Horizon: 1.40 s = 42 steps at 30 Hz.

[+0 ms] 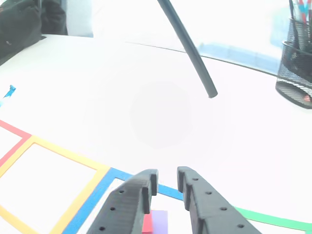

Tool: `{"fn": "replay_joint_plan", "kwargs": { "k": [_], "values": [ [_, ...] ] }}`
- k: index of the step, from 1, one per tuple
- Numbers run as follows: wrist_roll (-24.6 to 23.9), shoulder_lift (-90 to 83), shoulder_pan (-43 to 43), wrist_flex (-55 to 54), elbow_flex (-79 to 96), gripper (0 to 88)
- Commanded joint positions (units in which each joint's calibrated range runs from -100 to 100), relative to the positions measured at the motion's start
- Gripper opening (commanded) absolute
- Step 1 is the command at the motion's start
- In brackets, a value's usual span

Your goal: Tower of hanoi

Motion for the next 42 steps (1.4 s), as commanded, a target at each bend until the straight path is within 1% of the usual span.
{"fn": "replay_joint_plan", "kwargs": {
  "k": [1, 5, 10, 14, 17, 21, 23, 27, 29, 31, 36, 39, 42],
  "values": [
    [0.0, -21.82, 5.18, 22.62, -0.99, 0.0],
    [0.0, -30.62, 11.41, 42.45, -8.54, 0.0],
    [0.0, -35.63, 15.53, 64.96, -22.81, 0.0],
    [0.0, -36.28, 18.51, 86.58, -41.99, 0.0],
    [0.0, -34.18, 20.81, 100.43, -58.08, 0.0],
    [0.0, -29.74, 23.59, 115.41, -77.17, 0.0],
    [0.0, -28.04, 24.93, 120.83, -83.81, 0.0],
    [0.0, -29.25, 29.15, 121.81, -82.81, 0.0],
    [0.0, -30.38, 31.74, 121.4, -78.9, 0.1],
    [0.0, -31.51, 33.85, 118.73, -73.54, 0.5],
    [0.0, -34.9, 38.45, 111.44, -59.99, 10.3],
    [0.0, -34.82, 38.74, 107.72, -54.63, 14.3],
    [0.0, -34.82, 38.35, 101.56, -47.72, 17.9]
  ]
}}
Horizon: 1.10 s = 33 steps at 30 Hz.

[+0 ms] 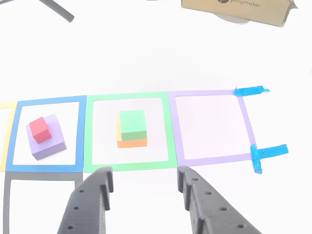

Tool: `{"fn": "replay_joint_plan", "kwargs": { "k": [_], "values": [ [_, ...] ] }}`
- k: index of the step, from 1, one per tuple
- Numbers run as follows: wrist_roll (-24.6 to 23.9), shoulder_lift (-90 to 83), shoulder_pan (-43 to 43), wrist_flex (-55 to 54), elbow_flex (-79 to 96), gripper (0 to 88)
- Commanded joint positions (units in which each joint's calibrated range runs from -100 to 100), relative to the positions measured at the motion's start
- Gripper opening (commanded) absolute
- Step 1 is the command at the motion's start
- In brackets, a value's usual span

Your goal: Tower of hanoi

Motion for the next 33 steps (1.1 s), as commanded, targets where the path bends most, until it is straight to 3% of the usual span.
{"fn": "replay_joint_plan", "kwargs": {
  "k": [1, 11, 17, 23, 33],
  "values": [
    [0.0, -0.12, 0.36, -9.94, 9.11, 18.8],
    [0.0, 3.44, -0.02, -44.27, 35.38, 26.3],
    [0.0, 14.9, 0.26, -79.49, 51.75, 26.5],
    [0.0, 27.66, -0.98, -102.97, 59.29, 26.3],
    [0.0, 44.37, -1.94, -119.65, 59.93, 26.1]
  ]
}}
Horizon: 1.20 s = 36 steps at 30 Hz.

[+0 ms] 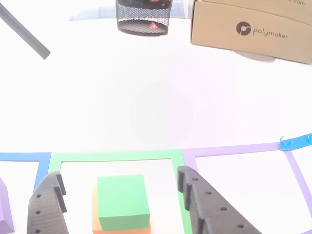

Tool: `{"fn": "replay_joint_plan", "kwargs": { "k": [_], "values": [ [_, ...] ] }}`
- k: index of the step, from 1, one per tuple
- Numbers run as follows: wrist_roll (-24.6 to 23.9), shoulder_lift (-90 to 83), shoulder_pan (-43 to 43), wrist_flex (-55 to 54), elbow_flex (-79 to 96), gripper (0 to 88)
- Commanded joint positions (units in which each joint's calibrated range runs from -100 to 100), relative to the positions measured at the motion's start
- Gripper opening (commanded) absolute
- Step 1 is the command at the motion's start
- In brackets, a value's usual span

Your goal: Tower of hanoi

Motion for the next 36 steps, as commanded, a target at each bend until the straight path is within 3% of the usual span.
{"fn": "replay_joint_plan", "kwargs": {
  "k": [1, 10, 22, 36],
  "values": [
    [0.36, 6.62, -0.98, -7.21, -0.9, 26.1],
    [0.36, 24.47, -1.56, -22.67, -3.99, 27.4],
    [0.36, 41.34, -0.98, -32.31, -10.63, 26.7],
    [0.36, 46.43, -1.37, -32.31, -12.9, 23.8]
  ]
}}
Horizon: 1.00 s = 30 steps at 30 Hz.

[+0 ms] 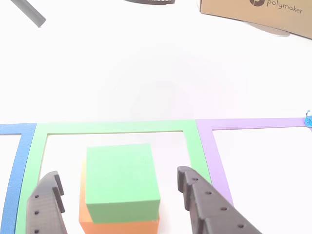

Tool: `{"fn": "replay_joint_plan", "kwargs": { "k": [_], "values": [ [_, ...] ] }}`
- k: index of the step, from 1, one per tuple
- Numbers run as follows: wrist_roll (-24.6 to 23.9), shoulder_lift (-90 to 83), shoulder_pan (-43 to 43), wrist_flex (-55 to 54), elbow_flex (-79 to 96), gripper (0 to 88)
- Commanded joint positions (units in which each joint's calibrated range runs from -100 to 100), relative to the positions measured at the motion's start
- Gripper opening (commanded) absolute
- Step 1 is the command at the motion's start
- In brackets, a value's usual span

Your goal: Tower of hanoi

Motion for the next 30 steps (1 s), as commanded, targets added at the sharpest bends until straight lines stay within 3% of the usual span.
{"fn": "replay_joint_plan", "kwargs": {
  "k": [1, 15, 23, 30],
  "values": [
    [0.36, 0.74, -0.55, -1.35, -1.04, 23.5],
    [0.36, 1.55, -3.23, -1.27, -2.13, 15.8],
    [0.36, 1.22, -3.71, -1.43, -2.13, 4.5],
    [0.36, 0.42, -4.67, -2.0, -2.22, 2.1]
  ]
}}
